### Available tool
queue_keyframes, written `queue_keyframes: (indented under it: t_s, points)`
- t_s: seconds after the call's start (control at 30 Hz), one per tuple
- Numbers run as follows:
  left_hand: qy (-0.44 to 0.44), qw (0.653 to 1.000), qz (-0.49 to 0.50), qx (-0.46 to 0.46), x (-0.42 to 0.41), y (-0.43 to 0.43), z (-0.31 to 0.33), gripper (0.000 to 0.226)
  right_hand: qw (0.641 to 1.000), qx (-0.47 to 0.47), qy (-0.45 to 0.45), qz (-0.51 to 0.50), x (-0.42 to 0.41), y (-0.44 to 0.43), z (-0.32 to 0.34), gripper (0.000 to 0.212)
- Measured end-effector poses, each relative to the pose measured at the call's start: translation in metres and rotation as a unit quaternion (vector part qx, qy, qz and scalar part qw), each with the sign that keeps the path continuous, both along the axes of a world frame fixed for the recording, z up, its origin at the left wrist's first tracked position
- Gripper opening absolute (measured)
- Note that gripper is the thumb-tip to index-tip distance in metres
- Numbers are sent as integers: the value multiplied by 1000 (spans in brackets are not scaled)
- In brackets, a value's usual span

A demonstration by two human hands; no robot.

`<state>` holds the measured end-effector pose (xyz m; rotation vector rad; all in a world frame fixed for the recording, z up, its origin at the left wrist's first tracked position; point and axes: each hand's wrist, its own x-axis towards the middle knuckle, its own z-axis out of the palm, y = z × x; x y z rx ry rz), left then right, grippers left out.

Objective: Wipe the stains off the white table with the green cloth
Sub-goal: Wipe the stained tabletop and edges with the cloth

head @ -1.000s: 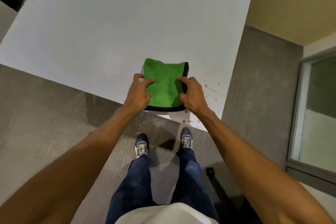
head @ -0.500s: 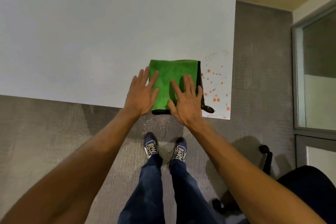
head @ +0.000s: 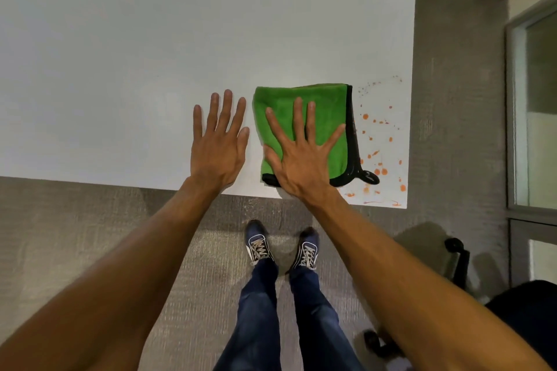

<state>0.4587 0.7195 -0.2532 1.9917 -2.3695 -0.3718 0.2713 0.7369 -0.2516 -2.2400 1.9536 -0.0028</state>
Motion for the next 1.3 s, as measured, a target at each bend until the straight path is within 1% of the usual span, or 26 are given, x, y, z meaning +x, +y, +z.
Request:
queue_keyframes:
  t_s: [0.17, 0.27, 0.4, 0.53, 0.63, 0.7, 0.8, 0.9, 1.03, 1.13, 1.2, 1.3]
  points:
    - [-7, 999, 0, -39, -2, -5, -7, 60, 999, 0, 3, -34, -18, -54, 0, 60]
    - [-4, 999, 1, -40, -2, -6, -10, 61, 999, -3, 12, -37, -17, -59, -1, 58]
    - [-3, 999, 2, -39, -3, -5, -10, 60, 999, -9, 19, 31, -18, -39, 0, 60]
    - [-1, 999, -1, -32, -1, -5, -10, 59, 994, 1, 23, 107, -16, 7, 6, 64]
    - [-6, 999, -12, -30, 1, -4, -10, 60, 992, 5, 27, 125, -16, 34, 8, 66]
    - [-4, 999, -12, -31, 0, -4, -10, 60, 991, 4, 29, 128, -18, 34, 8, 66]
    - [2, 999, -1, -32, -2, -5, -8, 58, 993, 6, 36, 116, -21, 21, 6, 65]
    - [10, 999, 5, -32, -3, -4, -7, 58, 997, 15, 41, 64, -27, -12, 4, 62]
    - [12, 999, 7, -38, -1, -4, -9, 59, 999, 20, 26, 5, -44, -75, 4, 59]
    - [13, 999, 4, -46, -1, -3, -11, 59, 999, 11, 27, -32, -48, -92, 3, 57]
    - [14, 999, 4, -46, -1, -2, -11, 59, 1000, 11, 22, -19, -47, -86, 4, 57]
    - [9, 999, 6, -40, -2, -2, -10, 59, 999, 13, 20, 47, -52, -64, 4, 58]
